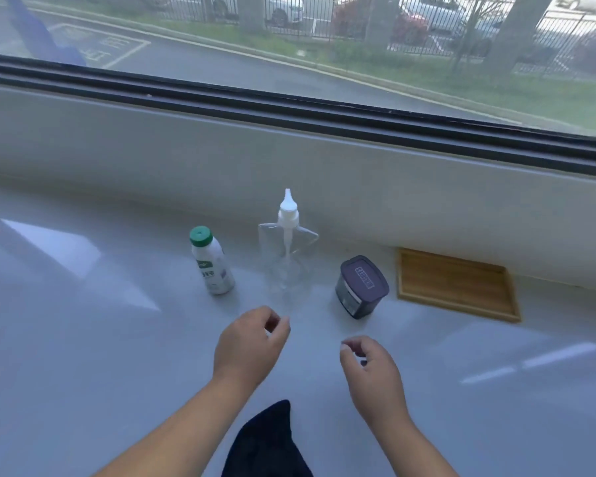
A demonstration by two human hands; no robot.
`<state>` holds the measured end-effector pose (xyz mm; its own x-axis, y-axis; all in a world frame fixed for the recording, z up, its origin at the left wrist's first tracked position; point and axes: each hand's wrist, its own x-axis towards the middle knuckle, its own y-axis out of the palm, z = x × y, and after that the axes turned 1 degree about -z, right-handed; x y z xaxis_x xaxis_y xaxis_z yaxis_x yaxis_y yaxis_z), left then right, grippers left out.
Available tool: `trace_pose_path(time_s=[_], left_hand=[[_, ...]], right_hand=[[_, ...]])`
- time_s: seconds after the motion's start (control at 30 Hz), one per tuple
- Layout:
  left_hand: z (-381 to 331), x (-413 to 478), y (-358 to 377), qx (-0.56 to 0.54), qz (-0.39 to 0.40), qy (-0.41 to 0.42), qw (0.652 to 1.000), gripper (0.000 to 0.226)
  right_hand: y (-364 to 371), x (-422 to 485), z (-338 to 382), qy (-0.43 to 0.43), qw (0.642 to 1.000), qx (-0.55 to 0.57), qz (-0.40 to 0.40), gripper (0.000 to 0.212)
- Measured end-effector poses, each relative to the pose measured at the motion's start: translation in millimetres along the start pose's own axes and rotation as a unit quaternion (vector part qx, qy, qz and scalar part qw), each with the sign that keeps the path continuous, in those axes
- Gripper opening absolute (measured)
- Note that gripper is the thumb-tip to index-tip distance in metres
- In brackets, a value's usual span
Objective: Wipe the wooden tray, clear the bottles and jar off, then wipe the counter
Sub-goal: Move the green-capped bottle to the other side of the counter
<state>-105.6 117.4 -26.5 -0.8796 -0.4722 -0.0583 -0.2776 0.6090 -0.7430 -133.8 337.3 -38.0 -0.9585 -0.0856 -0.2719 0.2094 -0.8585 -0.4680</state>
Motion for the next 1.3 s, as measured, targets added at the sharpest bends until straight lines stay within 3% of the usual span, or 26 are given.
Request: trace_pose_path(time_s=[0.07, 0.13, 0.27, 0.37, 0.5, 0.7, 0.87, 1.07, 1.3], left_hand=[[31.4, 19.7, -40.9, -0.004, -0.05, -0.054, 0.997, 0.031], [54.0, 42.3, -72.8, -0.021, -0.082, -0.102, 0.991, 0.042], [69.4, 87.3, -105.2, -0.056, -0.056, -0.147, 0.986, 0.092], [69.0, 114.5, -108.8, -0.062, -0.041, -0.136, 0.988, 0.103], [73.7, 133.7, -101.1, -0.062, -0.024, -0.139, 0.988, 0.086], [76.2, 134.9, -88.0, -0.044, -0.044, -0.107, 0.992, 0.042], [78.5, 124.0, -95.3, -0.04, -0.075, -0.106, 0.991, 0.037], [103.0, 104.7, -141.4, -0.081, -0.129, -0.148, 0.977, 0.034], [185.1, 59.4, -242.6, -0.096, -0.176, -0.168, 0.965, 0.034]], right_hand=[[38.9, -1.4, 30.0, 0.023, 0.998, 0.036, 0.042, 0.009], [74.3, 4.9, 57.4, 0.051, 0.992, 0.074, 0.088, 0.015], [136.3, 29.2, 95.3, 0.155, 0.958, 0.186, 0.151, 0.028], [170.0, 55.5, 112.7, 0.214, 0.93, 0.258, 0.155, 0.023], [198.9, 87.7, 123.8, 0.267, 0.907, 0.287, 0.151, 0.014], [227.8, 105.7, 120.8, 0.307, 0.875, 0.334, 0.17, 0.047], [236.8, 104.5, 125.8, 0.287, 0.869, 0.362, 0.175, 0.028], [268.6, 75.2, 160.3, 0.258, 0.882, 0.328, 0.219, 0.042], [362.5, -10.6, 212.1, 0.226, 0.891, 0.283, 0.274, 0.048]])
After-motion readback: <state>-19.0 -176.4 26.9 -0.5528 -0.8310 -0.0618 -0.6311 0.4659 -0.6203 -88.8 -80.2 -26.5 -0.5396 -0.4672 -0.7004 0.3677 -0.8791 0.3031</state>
